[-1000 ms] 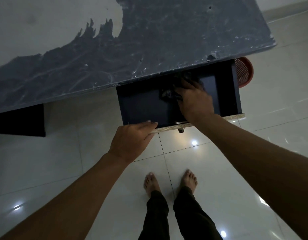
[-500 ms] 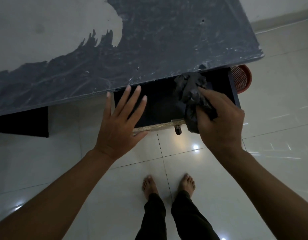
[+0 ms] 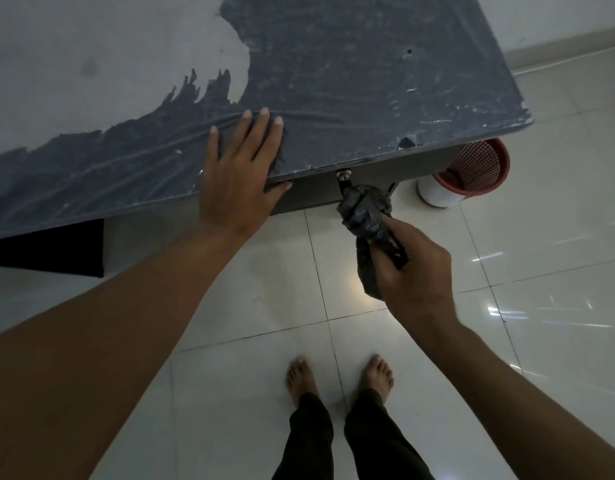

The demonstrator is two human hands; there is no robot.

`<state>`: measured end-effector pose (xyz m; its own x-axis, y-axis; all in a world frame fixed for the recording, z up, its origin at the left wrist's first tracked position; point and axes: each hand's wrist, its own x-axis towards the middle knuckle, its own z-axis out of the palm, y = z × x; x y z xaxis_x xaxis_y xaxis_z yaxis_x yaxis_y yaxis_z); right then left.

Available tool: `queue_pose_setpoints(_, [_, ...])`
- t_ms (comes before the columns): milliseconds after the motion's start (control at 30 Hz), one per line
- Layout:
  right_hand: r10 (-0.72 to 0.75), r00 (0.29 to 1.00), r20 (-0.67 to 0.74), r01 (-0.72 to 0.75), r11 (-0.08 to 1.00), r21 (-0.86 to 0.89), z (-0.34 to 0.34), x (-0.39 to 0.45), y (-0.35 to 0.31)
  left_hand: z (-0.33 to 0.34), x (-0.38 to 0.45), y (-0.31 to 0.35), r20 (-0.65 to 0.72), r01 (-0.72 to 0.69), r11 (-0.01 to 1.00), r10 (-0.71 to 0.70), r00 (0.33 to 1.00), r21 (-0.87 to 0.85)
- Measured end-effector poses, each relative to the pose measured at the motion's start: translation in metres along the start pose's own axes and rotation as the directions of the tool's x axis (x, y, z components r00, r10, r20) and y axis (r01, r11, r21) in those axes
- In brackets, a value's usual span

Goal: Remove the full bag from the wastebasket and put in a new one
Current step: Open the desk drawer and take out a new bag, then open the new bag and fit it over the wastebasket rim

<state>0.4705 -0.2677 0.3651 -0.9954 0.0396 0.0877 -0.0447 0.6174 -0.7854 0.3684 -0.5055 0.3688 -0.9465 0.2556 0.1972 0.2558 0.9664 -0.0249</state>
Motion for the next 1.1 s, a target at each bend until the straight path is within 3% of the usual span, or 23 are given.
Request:
queue_pose_setpoints(300, [0.069,0.997,0.043,-0.069,0.998,0.006,-0.010,0.008,-0.002,-0.013,-0.002,0.007,0.076,-0.017,0.998,0.022,0.997,-0.065])
queue_pose_setpoints(467, [0.098,0.993,0.068,-0.098,0.995,-0.001,-0.047,0.019,-0.019,-0.051,0.000,0.056,0.060,-0.070,0.944,0.094,0.994,-0.324])
queue_pose_setpoints(600, [0.045,0.999,-0.004,-0.045,0.999,0.004,-0.088,0.032,-0.031,-0.094,0.022,0.117,0.108,0.003,0.746,0.093,0.990,-0.666])
queue_pose_setpoints(700, [0.031,0.998,-0.060,-0.030,0.999,0.011,-0.128,0.043,-0.027,-0.119,0.051,0.165,0.142,0.128,0.575,-0.020,0.990,-0.808])
queue_pose_setpoints(833, [0.006,0.998,-0.063,-0.006,1.000,0.003,-0.194,0.065,-0.002,-0.132,0.102,0.228,0.311,0.348,0.355,-0.160,0.937,-0.868])
queue_pose_setpoints(967, [-0.004,0.997,-0.082,0.003,1.000,-0.014,-0.264,0.089,0.035,-0.130,0.144,0.289,0.413,0.434,0.224,-0.139,0.900,-0.872])
queue_pose_setpoints(1100, [0.077,0.994,-0.083,-0.062,0.984,0.166,-0.321,0.113,0.060,-0.132,0.183,0.338,0.459,0.484,0.099,-0.197,0.866,-0.870])
